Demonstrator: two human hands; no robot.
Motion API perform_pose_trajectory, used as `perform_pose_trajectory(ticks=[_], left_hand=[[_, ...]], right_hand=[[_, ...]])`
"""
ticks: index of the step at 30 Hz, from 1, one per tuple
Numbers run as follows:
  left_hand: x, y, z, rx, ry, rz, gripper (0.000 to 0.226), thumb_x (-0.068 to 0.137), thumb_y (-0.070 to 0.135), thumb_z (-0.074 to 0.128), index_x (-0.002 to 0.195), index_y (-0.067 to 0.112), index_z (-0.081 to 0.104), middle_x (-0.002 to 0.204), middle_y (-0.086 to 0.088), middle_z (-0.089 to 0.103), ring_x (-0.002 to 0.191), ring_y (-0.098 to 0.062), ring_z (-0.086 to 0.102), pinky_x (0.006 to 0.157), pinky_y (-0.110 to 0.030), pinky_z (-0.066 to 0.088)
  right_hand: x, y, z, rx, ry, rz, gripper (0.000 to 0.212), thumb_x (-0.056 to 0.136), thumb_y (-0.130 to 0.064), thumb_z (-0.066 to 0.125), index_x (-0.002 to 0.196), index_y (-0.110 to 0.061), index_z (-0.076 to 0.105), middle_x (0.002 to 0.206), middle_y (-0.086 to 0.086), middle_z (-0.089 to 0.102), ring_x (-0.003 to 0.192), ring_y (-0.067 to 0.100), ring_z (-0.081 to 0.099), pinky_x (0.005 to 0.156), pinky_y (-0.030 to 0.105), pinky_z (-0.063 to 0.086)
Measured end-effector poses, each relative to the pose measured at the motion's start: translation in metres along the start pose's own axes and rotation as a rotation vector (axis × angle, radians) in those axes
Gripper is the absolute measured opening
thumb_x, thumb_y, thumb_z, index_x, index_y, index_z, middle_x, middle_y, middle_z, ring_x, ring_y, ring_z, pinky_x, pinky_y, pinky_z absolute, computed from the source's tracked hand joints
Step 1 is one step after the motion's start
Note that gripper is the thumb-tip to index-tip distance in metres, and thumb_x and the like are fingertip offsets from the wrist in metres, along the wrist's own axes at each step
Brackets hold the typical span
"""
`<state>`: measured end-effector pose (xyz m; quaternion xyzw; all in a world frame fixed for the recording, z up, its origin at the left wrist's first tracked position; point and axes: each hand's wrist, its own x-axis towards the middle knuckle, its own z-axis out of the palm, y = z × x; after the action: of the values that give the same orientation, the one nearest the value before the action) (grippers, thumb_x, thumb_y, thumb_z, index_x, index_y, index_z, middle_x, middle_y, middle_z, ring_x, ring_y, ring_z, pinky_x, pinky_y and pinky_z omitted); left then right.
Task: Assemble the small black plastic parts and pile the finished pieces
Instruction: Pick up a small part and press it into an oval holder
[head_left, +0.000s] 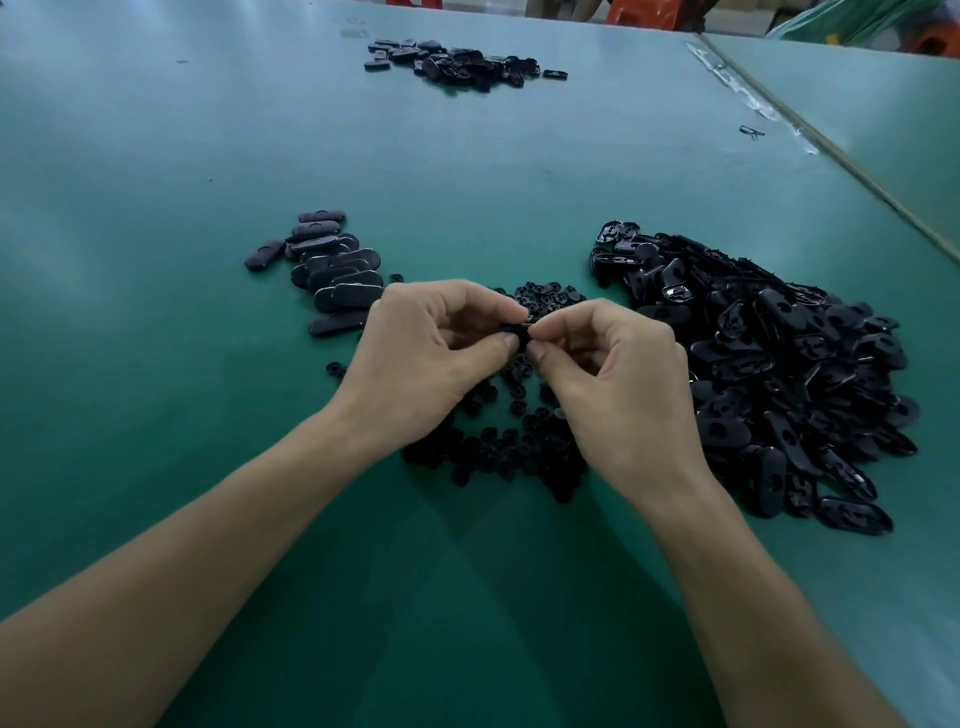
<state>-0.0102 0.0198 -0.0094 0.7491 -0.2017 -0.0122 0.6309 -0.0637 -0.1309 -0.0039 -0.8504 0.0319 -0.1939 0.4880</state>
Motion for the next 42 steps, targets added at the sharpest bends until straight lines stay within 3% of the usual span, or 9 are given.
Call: perform_pose_trajectory(ticks=[5, 10, 14, 18, 27, 32, 38, 42], left_hand=[[-0.002, 0.001, 0.001, 0.078, -0.007, 0.017, 0.020, 0.076, 0.014, 0.071, 0.088, 0.029, 0.075, 0.085, 0.005, 0.077, 0.070, -0.009, 0.072, 0.075, -0.023, 0.059], [-0.003, 0.000, 0.003, 0.167, 0.009, 0.095, 0.025, 0.078, 0.011, 0.072, 0.092, 0.032, 0.073, 0.085, 0.011, 0.077, 0.080, -0.004, 0.073, 0.079, -0.020, 0.057], [-0.005, 0.000, 0.002, 0.230, 0.025, 0.131, 0.029, 0.077, 0.010, 0.072, 0.093, 0.034, 0.073, 0.084, 0.016, 0.076, 0.079, -0.001, 0.072, 0.077, -0.018, 0.056], [-0.005, -0.002, 0.001, 0.274, 0.034, 0.168, 0.025, 0.083, 0.006, 0.077, 0.095, 0.027, 0.075, 0.085, 0.016, 0.075, 0.080, 0.000, 0.072, 0.078, -0.020, 0.057], [-0.003, -0.003, 0.001, 0.361, 0.081, 0.218, 0.023, 0.084, 0.010, 0.075, 0.094, 0.030, 0.073, 0.083, 0.019, 0.073, 0.077, -0.002, 0.070, 0.073, -0.018, 0.055], [0.000, -0.005, 0.000, 0.237, 0.023, 0.129, 0.020, 0.083, 0.019, 0.069, 0.090, 0.037, 0.067, 0.085, 0.016, 0.074, 0.077, -0.009, 0.071, 0.076, -0.029, 0.058], [0.003, -0.006, -0.002, 0.013, -0.051, 0.017, 0.020, 0.079, 0.017, 0.073, 0.090, 0.033, 0.069, 0.078, 0.010, 0.074, 0.071, -0.005, 0.068, 0.071, -0.019, 0.054], [0.004, -0.004, -0.005, -0.048, -0.070, -0.013, 0.024, 0.081, 0.003, 0.079, 0.089, 0.024, 0.070, 0.075, 0.006, 0.074, 0.065, -0.005, 0.067, 0.066, -0.016, 0.053]], right_hand=[[-0.001, 0.000, -0.001, -0.015, -0.031, 0.014, 0.028, 0.088, -0.006, 0.072, 0.082, -0.033, 0.069, 0.076, -0.014, 0.072, 0.073, 0.001, 0.069, 0.072, 0.018, 0.055], [-0.002, -0.002, 0.001, -0.047, 0.047, 0.028, 0.028, 0.085, -0.010, 0.076, 0.075, -0.033, 0.063, 0.070, -0.014, 0.068, 0.070, 0.003, 0.066, 0.066, 0.016, 0.052], [-0.004, -0.005, 0.004, -0.083, 0.052, 0.018, 0.028, 0.085, -0.010, 0.075, 0.075, -0.034, 0.063, 0.072, -0.014, 0.069, 0.071, 0.005, 0.067, 0.069, 0.022, 0.054], [-0.006, -0.006, 0.006, -0.088, 0.037, -0.011, 0.022, 0.087, -0.009, 0.073, 0.086, -0.031, 0.071, 0.075, -0.019, 0.069, 0.074, -0.002, 0.068, 0.071, 0.014, 0.054], [-0.002, -0.004, 0.003, 0.030, 0.023, -0.002, 0.027, 0.083, -0.009, 0.078, 0.082, -0.035, 0.071, 0.077, -0.014, 0.075, 0.073, -0.001, 0.071, 0.075, 0.026, 0.060], [0.001, 0.001, -0.001, 0.013, -0.002, 0.007, 0.021, 0.085, -0.013, 0.078, 0.101, -0.026, 0.076, 0.087, -0.014, 0.073, 0.078, -0.001, 0.069, 0.073, 0.011, 0.051], [0.005, 0.006, -0.006, 0.154, -0.084, 0.063, 0.021, 0.084, -0.008, 0.079, 0.090, -0.027, 0.074, 0.082, -0.011, 0.076, 0.078, 0.002, 0.071, 0.076, 0.018, 0.055], [0.006, 0.008, -0.009, 0.209, -0.112, 0.102, 0.018, 0.083, -0.009, 0.080, 0.091, -0.024, 0.075, 0.084, -0.008, 0.077, 0.080, 0.005, 0.073, 0.078, 0.020, 0.056]])
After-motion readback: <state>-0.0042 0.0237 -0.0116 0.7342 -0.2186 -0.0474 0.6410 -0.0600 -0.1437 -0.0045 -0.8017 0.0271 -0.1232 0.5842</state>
